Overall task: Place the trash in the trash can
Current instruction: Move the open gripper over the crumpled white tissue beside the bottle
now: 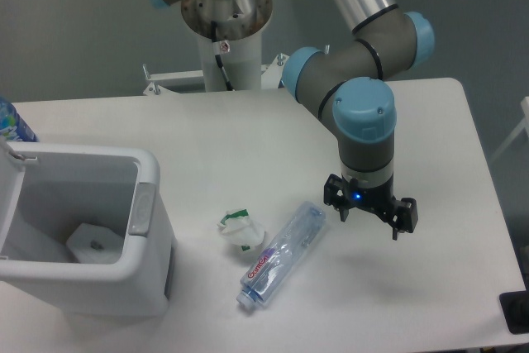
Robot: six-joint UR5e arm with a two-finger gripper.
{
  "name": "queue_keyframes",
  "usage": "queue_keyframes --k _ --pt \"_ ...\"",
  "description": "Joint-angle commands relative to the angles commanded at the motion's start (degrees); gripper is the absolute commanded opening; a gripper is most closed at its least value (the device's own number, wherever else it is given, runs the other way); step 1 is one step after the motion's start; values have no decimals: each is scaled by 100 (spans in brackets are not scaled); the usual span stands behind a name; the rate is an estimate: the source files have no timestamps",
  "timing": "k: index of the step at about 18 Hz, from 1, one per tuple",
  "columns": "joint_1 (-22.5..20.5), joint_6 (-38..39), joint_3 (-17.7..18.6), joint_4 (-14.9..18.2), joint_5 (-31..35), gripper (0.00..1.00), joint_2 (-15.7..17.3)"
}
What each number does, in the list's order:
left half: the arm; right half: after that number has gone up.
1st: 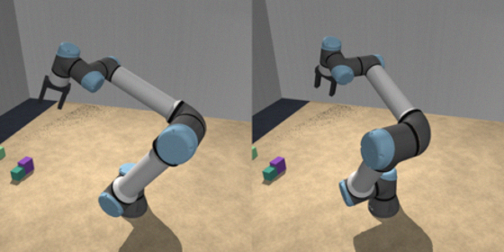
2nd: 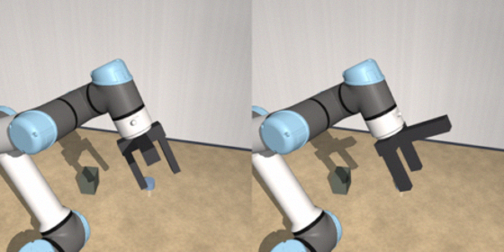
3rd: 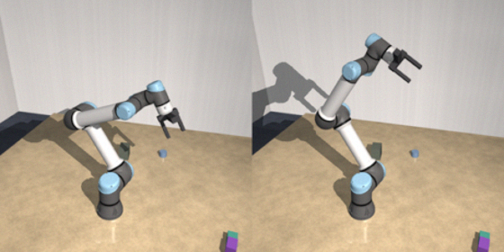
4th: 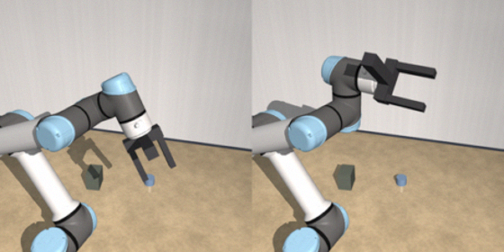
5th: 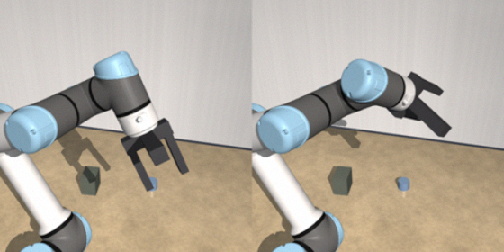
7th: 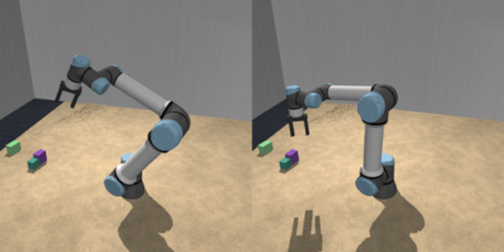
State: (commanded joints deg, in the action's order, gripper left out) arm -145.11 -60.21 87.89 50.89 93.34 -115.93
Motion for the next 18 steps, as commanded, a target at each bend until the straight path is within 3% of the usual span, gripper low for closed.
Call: queue_keyframes --k 6,11,16,18 --pt "26 53 44 -17 -18 100 0" --pt "193 376 491 -210 -368 100 166" --pt "623 659 1133 -264 -378 100 333" --pt "860 720 1230 -255 -378 100 360"
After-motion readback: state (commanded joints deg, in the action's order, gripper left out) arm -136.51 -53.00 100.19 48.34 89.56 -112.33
